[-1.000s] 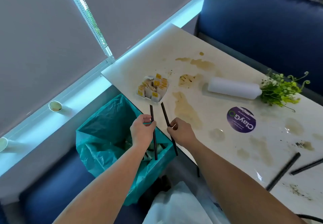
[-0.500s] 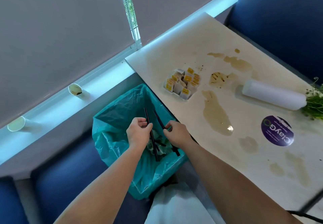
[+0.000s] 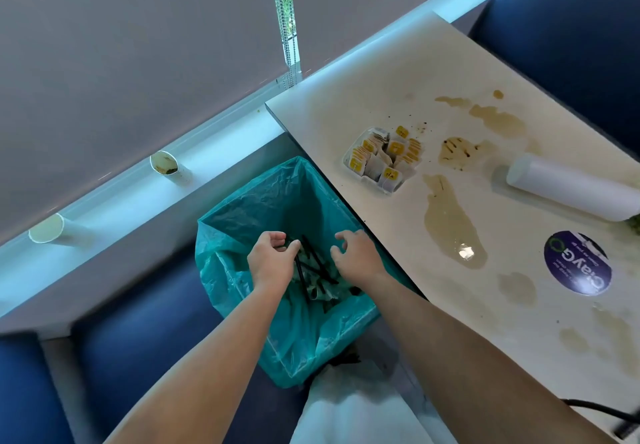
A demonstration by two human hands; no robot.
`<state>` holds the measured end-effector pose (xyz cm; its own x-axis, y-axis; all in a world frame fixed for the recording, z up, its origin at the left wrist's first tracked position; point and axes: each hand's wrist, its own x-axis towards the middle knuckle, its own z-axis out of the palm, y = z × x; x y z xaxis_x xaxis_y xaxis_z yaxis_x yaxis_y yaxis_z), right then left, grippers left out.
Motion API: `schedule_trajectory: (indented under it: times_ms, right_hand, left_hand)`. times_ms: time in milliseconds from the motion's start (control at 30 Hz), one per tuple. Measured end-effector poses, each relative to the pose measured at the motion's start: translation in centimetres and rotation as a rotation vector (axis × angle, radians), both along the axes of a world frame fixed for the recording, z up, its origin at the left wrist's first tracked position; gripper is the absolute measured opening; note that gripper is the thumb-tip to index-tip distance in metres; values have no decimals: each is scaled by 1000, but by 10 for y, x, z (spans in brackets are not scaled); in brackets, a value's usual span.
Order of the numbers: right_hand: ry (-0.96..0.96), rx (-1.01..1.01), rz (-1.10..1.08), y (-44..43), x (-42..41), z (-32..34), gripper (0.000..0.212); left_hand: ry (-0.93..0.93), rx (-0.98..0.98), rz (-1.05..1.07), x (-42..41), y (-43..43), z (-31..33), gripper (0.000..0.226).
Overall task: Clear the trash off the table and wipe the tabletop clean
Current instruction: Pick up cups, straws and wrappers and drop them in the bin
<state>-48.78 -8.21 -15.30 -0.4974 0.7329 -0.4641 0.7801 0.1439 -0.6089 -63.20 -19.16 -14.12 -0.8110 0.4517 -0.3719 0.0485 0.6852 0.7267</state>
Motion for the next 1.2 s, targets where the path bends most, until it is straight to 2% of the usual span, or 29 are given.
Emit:
schedule_trajectory:
  times_ms: [567, 733, 1200]
  right_hand:
    - [135, 203, -322, 47, 73, 50, 38]
    - [145, 291, -458, 57, 119, 64, 34]
    - [107, 337, -771, 51, 300, 79, 32]
  left_hand:
    - [53, 122, -193, 43, 69, 47, 26]
    - [61, 139, -299, 84, 96, 57, 26]
    - [60, 174, -673, 249, 140, 68, 27]
